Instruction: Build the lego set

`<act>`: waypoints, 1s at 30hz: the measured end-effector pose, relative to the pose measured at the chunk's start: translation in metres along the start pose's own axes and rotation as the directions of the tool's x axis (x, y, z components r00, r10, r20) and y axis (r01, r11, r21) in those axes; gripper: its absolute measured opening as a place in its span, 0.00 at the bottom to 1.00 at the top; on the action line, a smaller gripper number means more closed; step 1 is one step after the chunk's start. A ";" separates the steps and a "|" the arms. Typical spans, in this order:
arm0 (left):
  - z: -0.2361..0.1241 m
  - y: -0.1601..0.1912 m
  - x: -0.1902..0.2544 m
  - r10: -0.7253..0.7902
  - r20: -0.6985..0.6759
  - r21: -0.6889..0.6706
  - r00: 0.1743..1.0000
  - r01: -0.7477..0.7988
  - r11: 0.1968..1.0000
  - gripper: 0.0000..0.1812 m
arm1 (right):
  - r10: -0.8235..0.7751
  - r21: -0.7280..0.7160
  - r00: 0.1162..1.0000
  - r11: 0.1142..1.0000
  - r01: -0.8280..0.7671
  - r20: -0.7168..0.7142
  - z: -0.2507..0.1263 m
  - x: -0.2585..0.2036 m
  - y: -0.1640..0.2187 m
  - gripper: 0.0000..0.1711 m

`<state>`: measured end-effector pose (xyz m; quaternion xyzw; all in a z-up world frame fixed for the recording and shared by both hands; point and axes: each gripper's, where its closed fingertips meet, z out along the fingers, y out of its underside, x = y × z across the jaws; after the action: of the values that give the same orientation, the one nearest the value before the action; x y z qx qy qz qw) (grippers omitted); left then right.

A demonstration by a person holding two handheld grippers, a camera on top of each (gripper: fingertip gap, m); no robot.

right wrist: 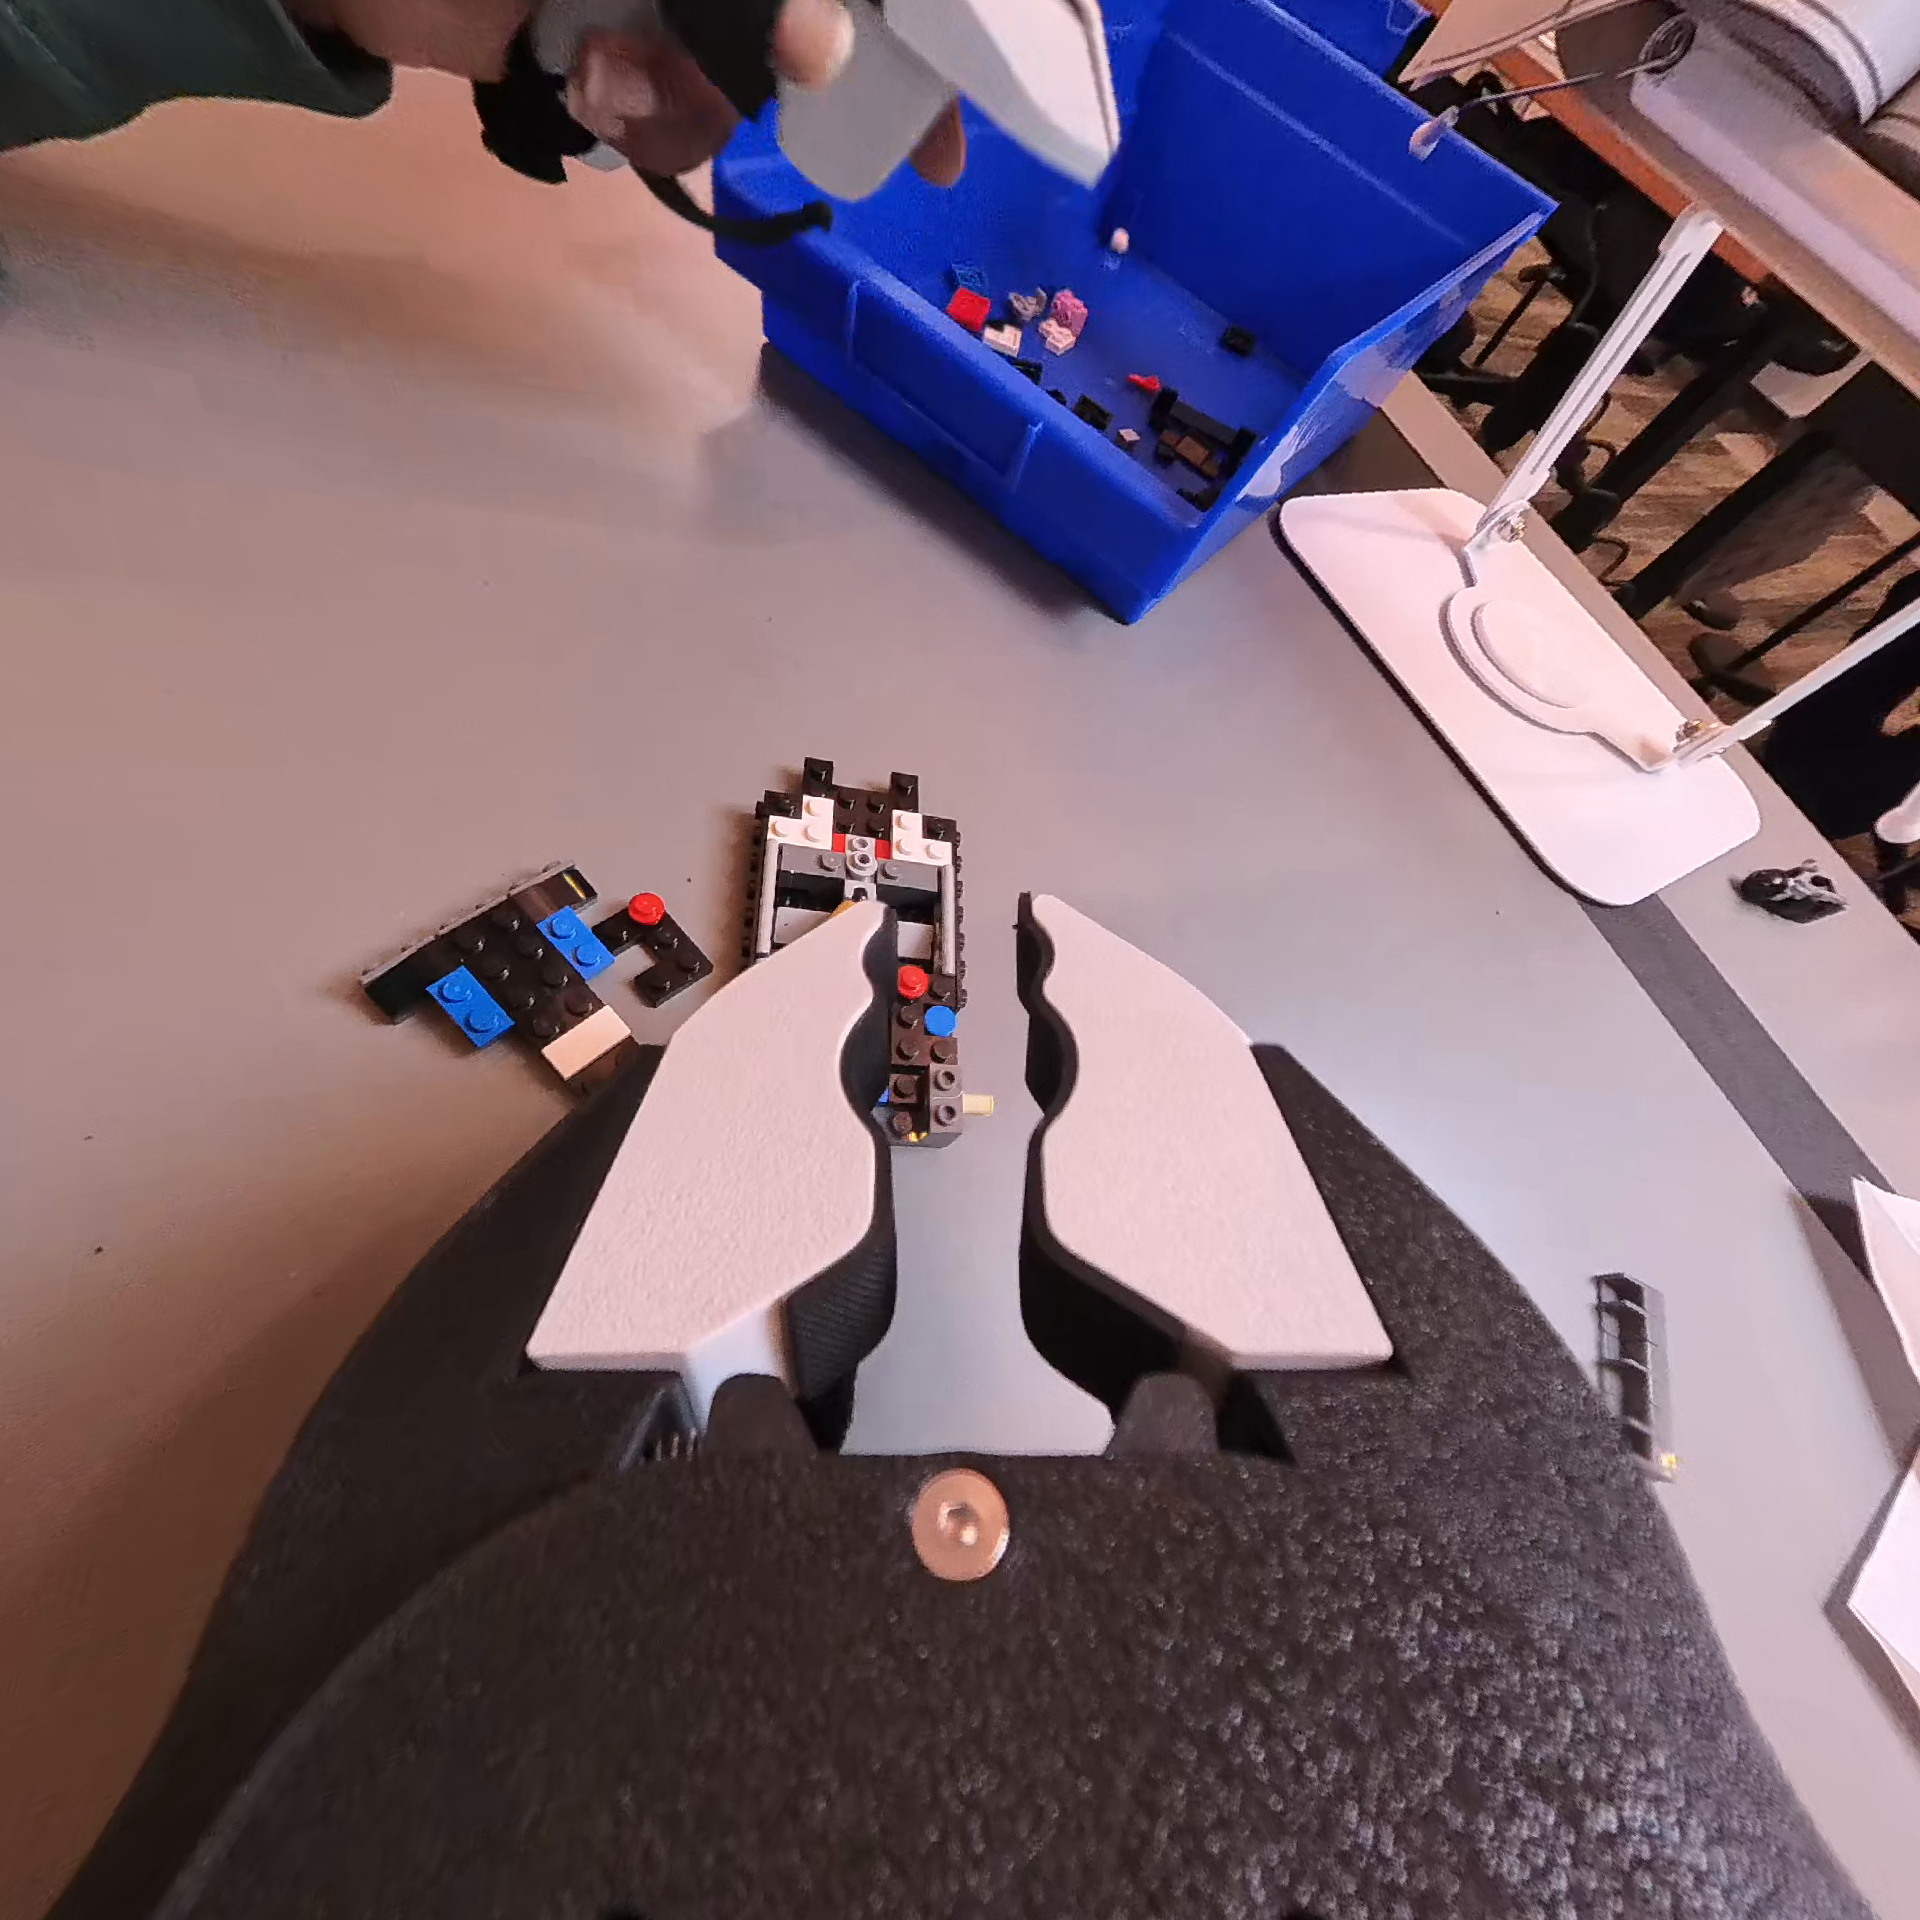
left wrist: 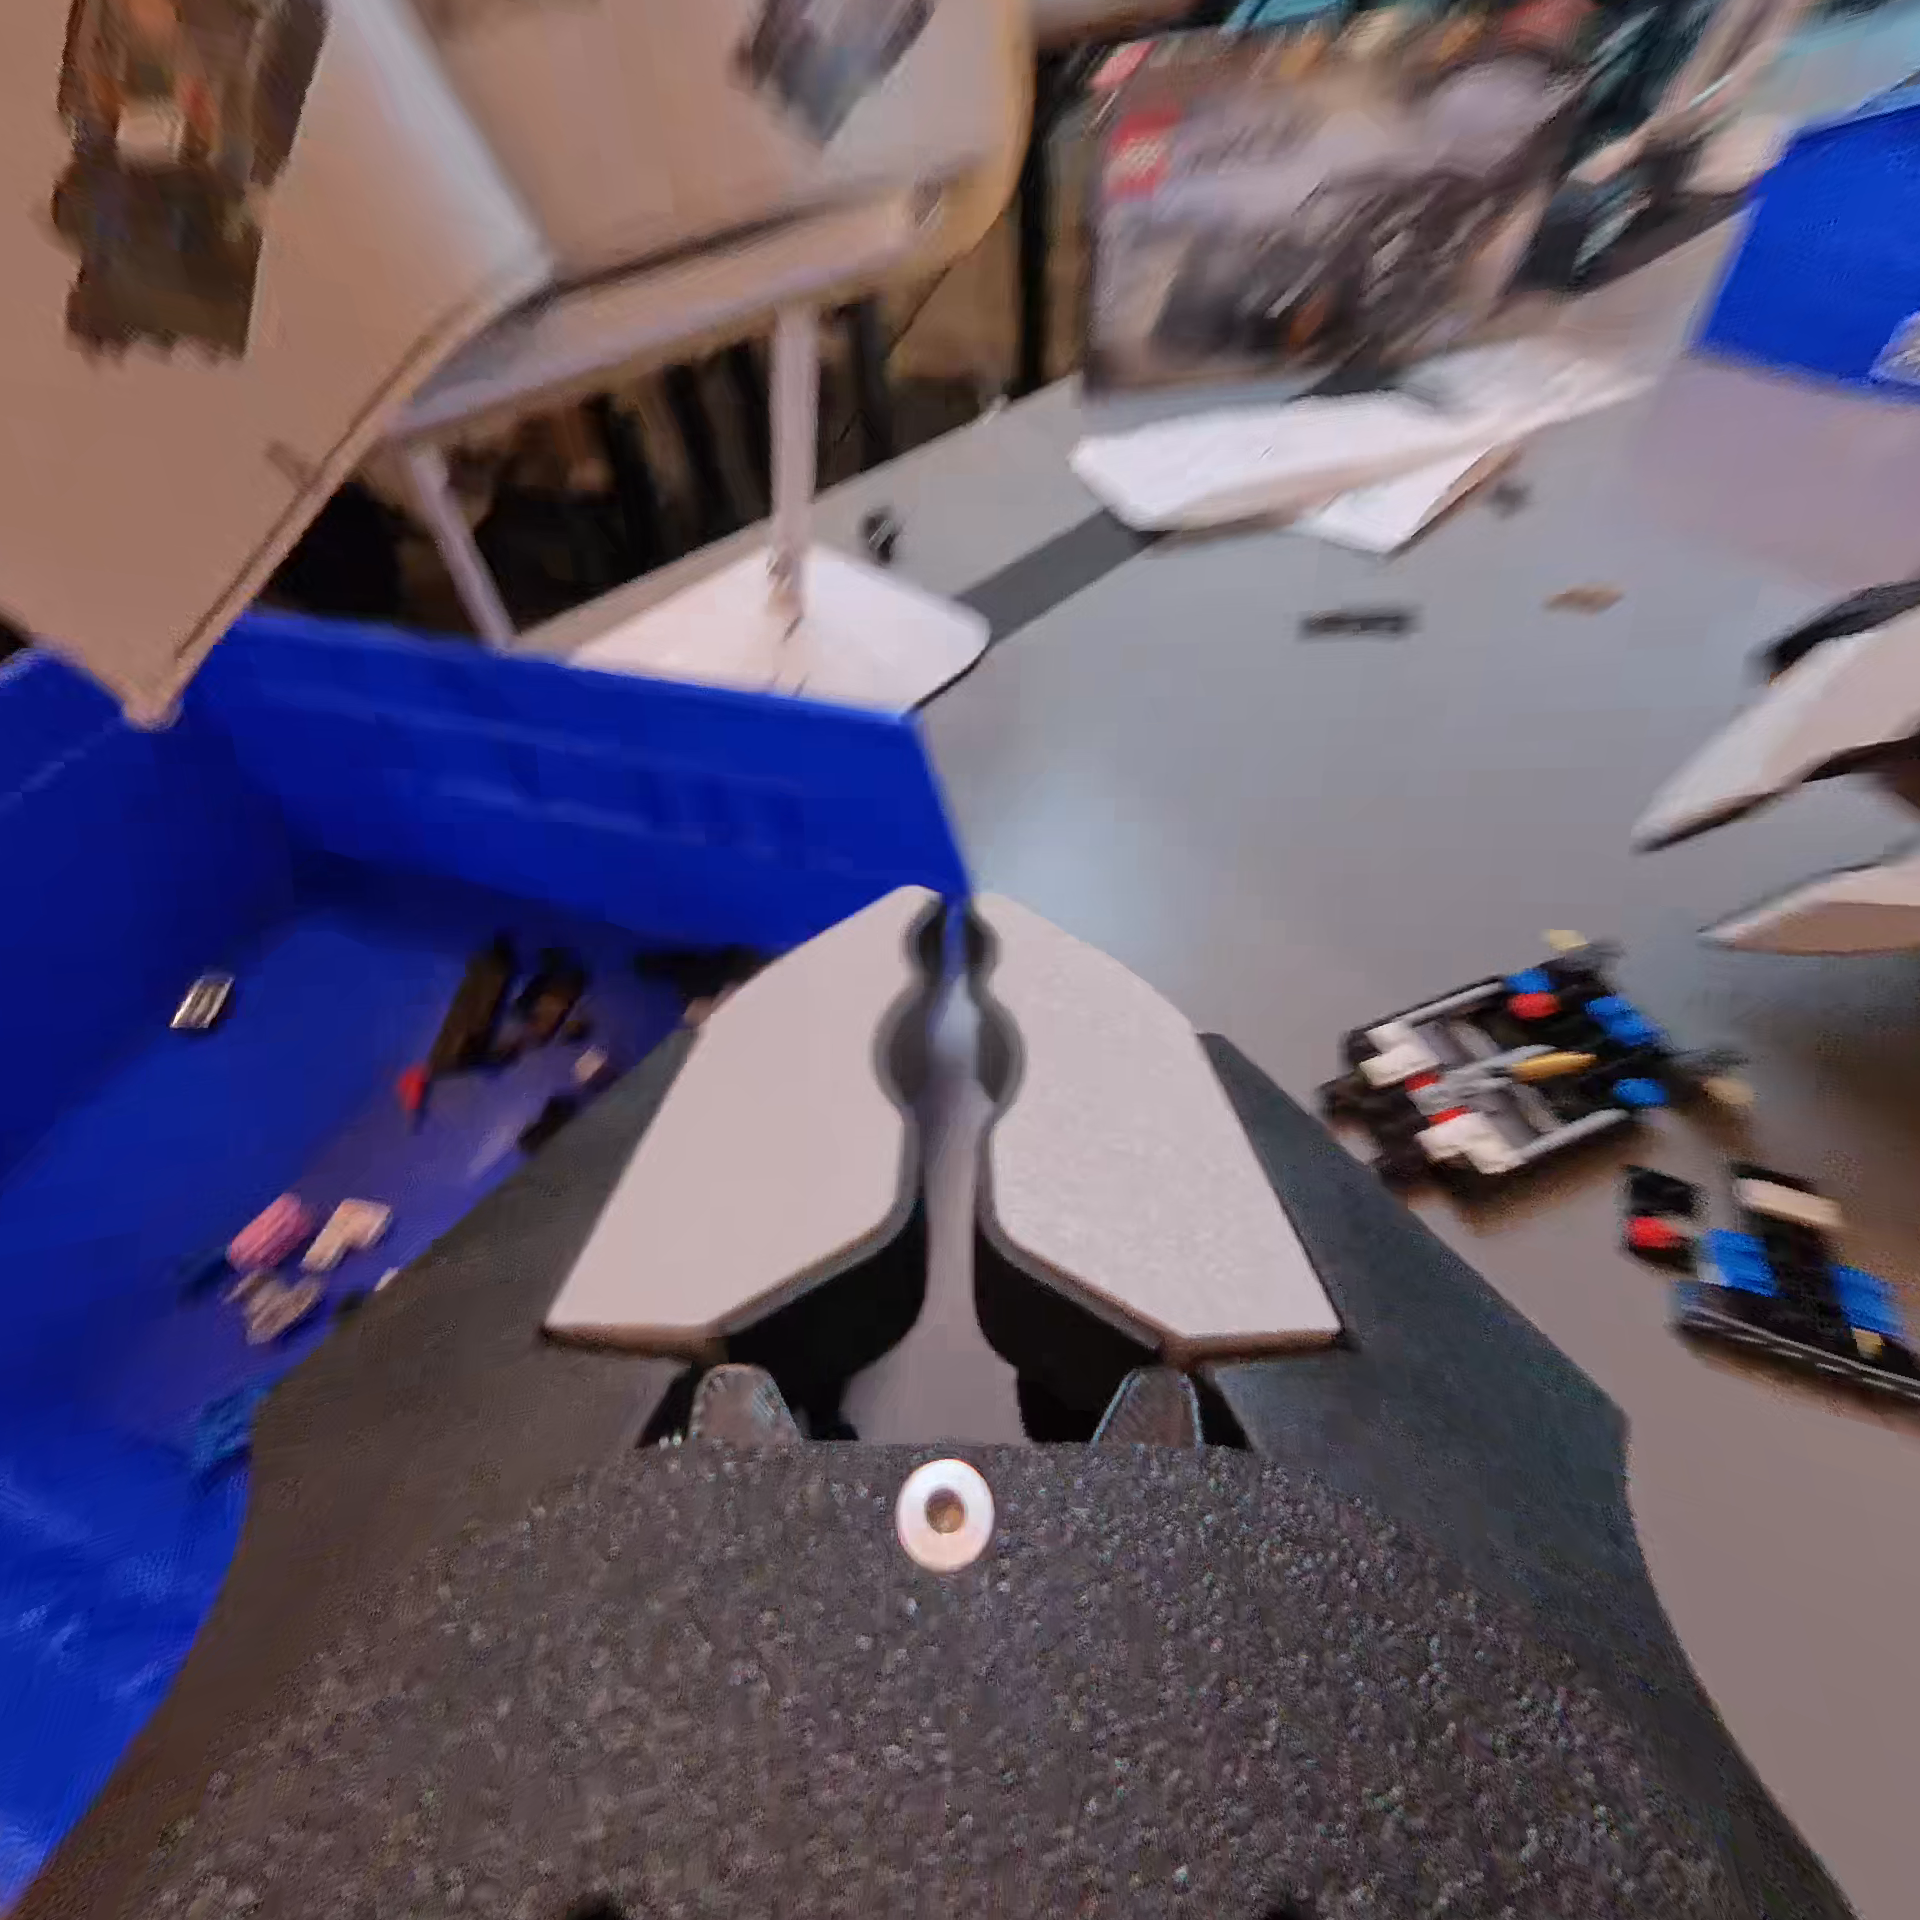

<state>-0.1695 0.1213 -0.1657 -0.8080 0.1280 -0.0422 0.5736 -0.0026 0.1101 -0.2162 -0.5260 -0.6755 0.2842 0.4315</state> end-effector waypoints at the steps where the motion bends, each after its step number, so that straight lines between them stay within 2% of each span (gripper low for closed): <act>1: -0.006 -0.010 0.012 0.012 -0.046 0.058 0.999 -0.009 0.998 0.00 | 0.008 -0.004 1.000 1.000 -0.008 0.005 0.000 0.000 0.000 0.13; 4: -0.021 -0.027 0.035 0.041 -0.110 0.139 0.993 -0.025 0.990 0.00 | 0.030 -0.013 1.000 0.999 -0.030 0.008 0.000 0.001 0.002 0.14; 5: -0.026 -0.032 0.042 0.044 -0.122 0.160 0.992 -0.025 0.987 0.00 | 0.032 -0.020 0.999 0.999 -0.031 0.011 0.000 0.001 0.003 0.12; 6: -0.030 -0.035 0.049 0.043 -0.145 0.173 0.989 -0.017 0.985 0.00 | 0.016 -0.035 0.999 0.999 -0.014 0.038 -0.002 -0.003 0.004 0.00; 9: -0.037 -0.035 0.070 -0.024 -0.230 0.175 0.973 0.065 0.982 0.00 | -0.022 -0.070 1.000 0.997 0.022 0.003 -0.006 0.002 0.002 0.00; 12: -0.032 -0.015 0.084 -0.085 -0.277 0.131 0.957 0.125 0.983 0.00 | -0.013 -0.061 1.000 0.998 0.015 0.028 -0.005 -0.002 0.004 0.00; 15: -0.022 0.009 0.096 -0.089 -0.322 0.091 0.943 0.125 0.988 0.00 | 0.005 -0.073 0.990 0.997 0.006 0.138 -0.002 -0.017 0.012 0.00; 16: -0.020 0.015 0.103 -0.081 -0.356 0.080 0.931 0.116 0.990 0.00 | 0.009 -0.080 0.986 0.997 0.004 0.164 -0.001 -0.021 0.014 0.04; 17: -0.017 0.022 0.110 -0.070 -0.383 0.058 0.921 0.100 0.993 0.00 | 0.019 -0.100 0.981 0.995 0.000 0.195 0.000 -0.026 0.017 0.11; 19: -0.011 0.039 0.124 -0.042 -0.430 0.008 0.902 0.050 0.999 0.00 | 0.028 -0.133 0.972 0.991 0.003 0.232 0.000 -0.032 0.023 0.14; 26: -0.012 0.073 0.161 0.069 -0.552 -0.097 0.831 -0.146 0.985 0.07 | -0.034 -0.151 0.921 0.983 0.100 0.387 -0.004 -0.069 0.023 0.14; 30: -0.011 0.081 0.159 0.082 -0.547 -0.126 0.833 -0.179 0.976 0.07 | -0.055 -0.196 0.923 0.971 0.139 0.380 0.001 -0.072 0.032 0.14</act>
<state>-0.0318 0.0461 -0.2503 -0.7992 0.3422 -0.2167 0.4441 0.0168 0.0509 -0.2635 -0.4726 -0.7975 0.2808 0.2486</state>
